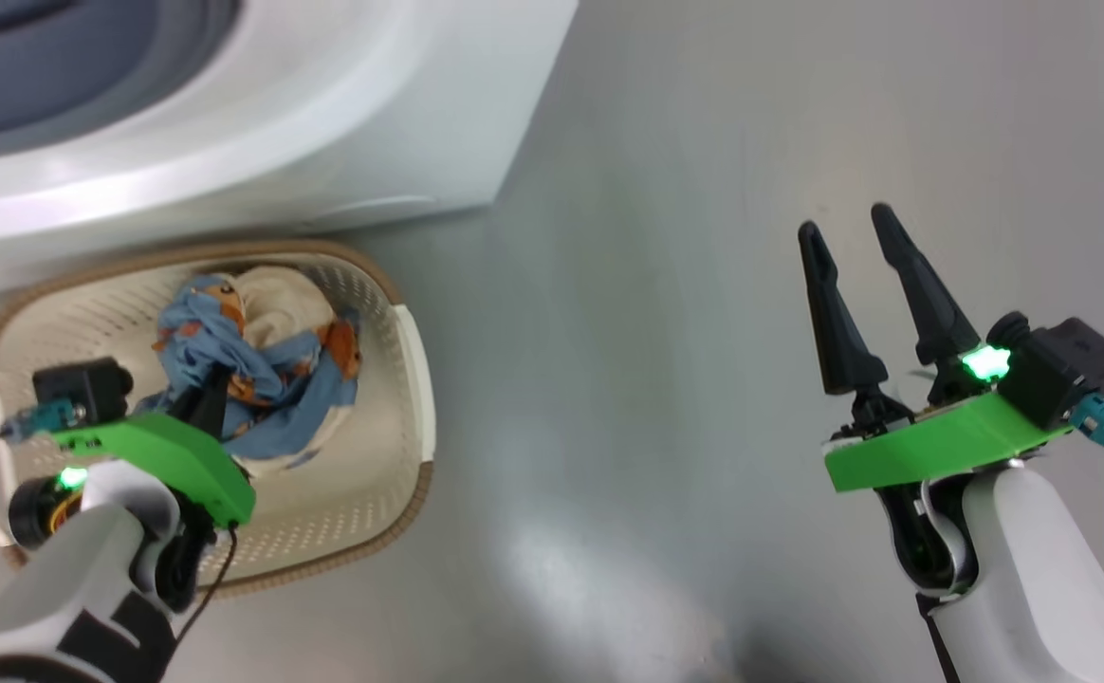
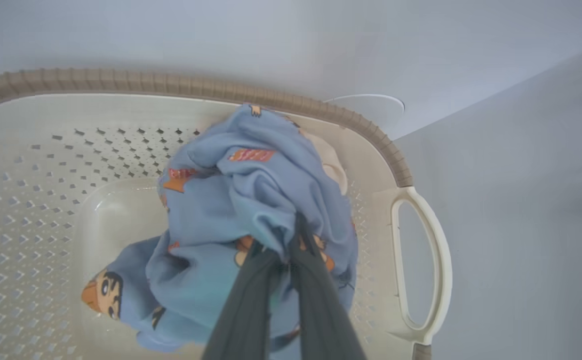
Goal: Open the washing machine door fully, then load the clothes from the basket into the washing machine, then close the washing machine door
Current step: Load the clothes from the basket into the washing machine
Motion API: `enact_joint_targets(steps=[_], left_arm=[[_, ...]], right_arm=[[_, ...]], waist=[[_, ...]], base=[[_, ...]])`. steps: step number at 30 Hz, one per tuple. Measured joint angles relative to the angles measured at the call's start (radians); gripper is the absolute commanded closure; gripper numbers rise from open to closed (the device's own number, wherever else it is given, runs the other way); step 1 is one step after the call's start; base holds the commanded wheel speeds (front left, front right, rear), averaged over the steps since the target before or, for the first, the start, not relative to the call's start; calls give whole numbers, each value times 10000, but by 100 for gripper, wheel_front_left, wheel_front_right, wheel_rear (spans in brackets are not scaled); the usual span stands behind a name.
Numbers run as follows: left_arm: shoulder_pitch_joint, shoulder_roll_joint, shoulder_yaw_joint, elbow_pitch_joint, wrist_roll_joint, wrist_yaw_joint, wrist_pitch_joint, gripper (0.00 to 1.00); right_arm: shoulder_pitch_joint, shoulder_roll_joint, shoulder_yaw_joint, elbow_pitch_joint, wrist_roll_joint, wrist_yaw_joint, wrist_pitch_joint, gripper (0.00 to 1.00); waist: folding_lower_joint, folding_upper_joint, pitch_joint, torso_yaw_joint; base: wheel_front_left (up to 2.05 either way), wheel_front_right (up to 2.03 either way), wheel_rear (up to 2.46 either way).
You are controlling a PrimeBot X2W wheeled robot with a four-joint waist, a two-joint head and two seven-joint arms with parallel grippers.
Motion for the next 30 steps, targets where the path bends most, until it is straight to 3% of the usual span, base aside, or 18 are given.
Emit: enact_joint_targets(steps=[14, 30], left_arm=[[2392, -422, 3753, -2034, 3438, 0, -4, 100], [4845, -890, 6472, -5091, 6096, 0, -4, 100]], right_arm=[[1182, -391, -221, 268, 0, 0, 0, 0], [2360, -763, -428, 397, 17, 0, 2, 0]], waist=[[0, 0, -1905, 655], [0, 1, -3768, 1336]], base=[[0, 0, 0], [0, 0, 0]])
